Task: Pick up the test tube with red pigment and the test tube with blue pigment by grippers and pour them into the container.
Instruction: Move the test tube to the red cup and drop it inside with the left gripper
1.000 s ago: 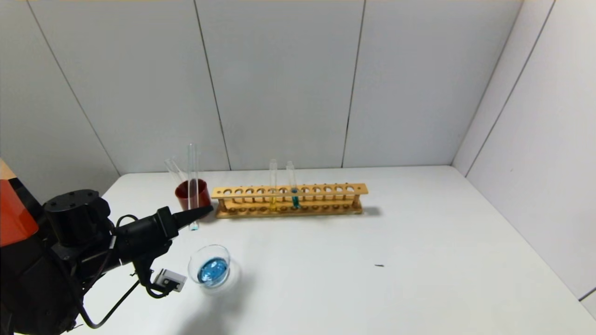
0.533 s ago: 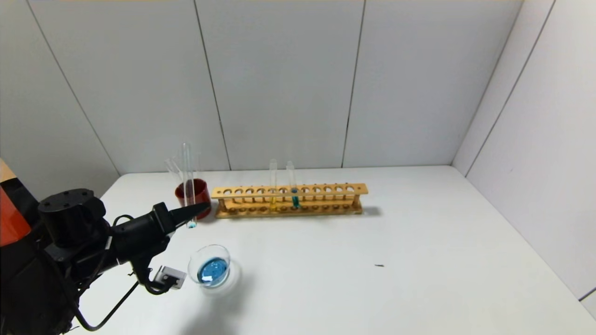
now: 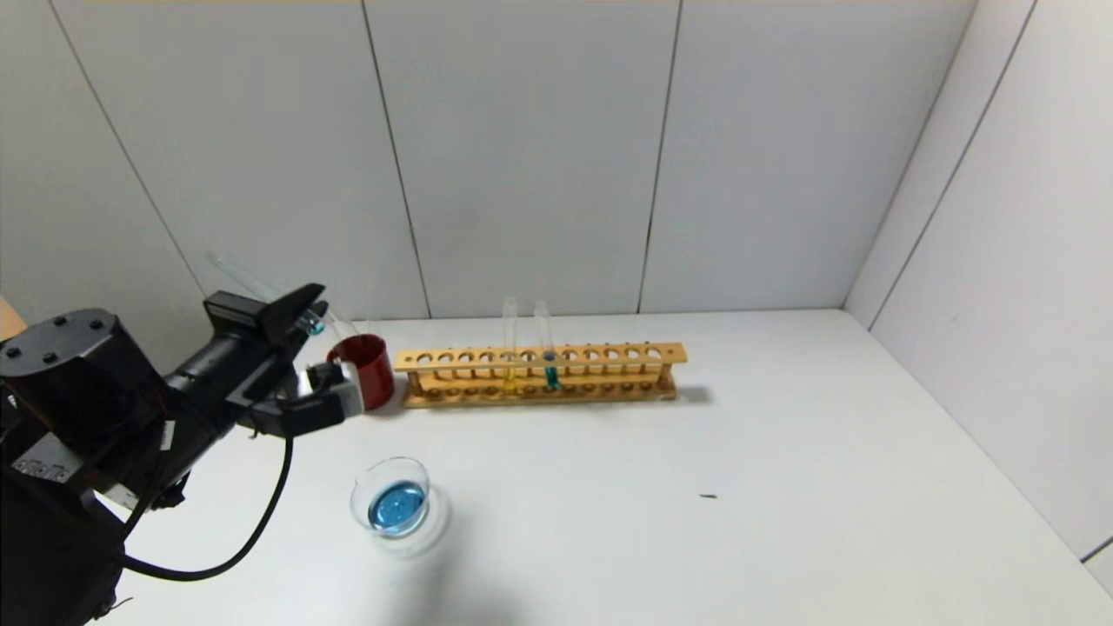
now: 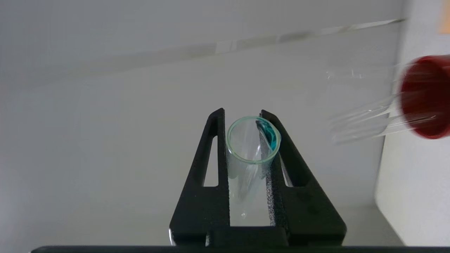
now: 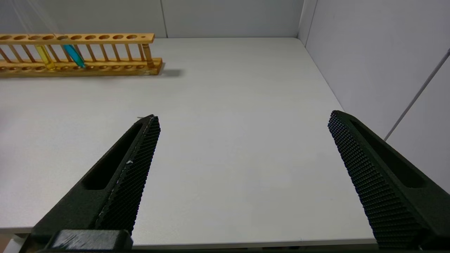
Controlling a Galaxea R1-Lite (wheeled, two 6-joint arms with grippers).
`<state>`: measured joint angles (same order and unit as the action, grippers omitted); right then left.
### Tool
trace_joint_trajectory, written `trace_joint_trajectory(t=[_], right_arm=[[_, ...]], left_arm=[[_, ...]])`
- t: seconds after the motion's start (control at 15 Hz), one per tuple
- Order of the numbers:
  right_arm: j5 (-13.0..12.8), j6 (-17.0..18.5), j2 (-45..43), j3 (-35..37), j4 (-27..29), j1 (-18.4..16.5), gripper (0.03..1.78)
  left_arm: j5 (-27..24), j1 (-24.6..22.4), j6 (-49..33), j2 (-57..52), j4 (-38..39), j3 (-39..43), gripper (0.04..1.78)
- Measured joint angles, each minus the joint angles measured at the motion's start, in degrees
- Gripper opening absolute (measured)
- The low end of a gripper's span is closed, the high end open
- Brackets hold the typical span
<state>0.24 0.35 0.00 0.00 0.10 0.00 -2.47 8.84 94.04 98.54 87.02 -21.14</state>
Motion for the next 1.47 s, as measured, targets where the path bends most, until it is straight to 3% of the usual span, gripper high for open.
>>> trace_joint_trajectory(t=[0.2,0.6,0.73,0.93,1.47], right_arm=[[-0.02,0.00,0.00,0.00,0.00,0.00,1.75],[0.00,-0.02,0.00,0.00,0.00,0.00,1.75],[0.00,-0.02,0.00,0.00,0.00,0.00,1.75],[-0.02,0.00,0.00,0.00,0.00,0.00,1.75],[0.00,-0.02,0.00,0.00,0.00,-0.02,1.75]], left_arm=[[15.24,1.55,-17.64,-5.32,-7.00,-3.58,0.34],[33.80,3.72,-56.36,-8.85,-28.78,-20.22,0.34],[34.55,4.89,-70.47,-8.29,-37.74,-25.22,0.34],[28.05,5.30,-83.79,-7.19,-46.06,-27.12,0.34],[18.68,2.01,-85.58,0.17,-44.48,-30.05,0.34]])
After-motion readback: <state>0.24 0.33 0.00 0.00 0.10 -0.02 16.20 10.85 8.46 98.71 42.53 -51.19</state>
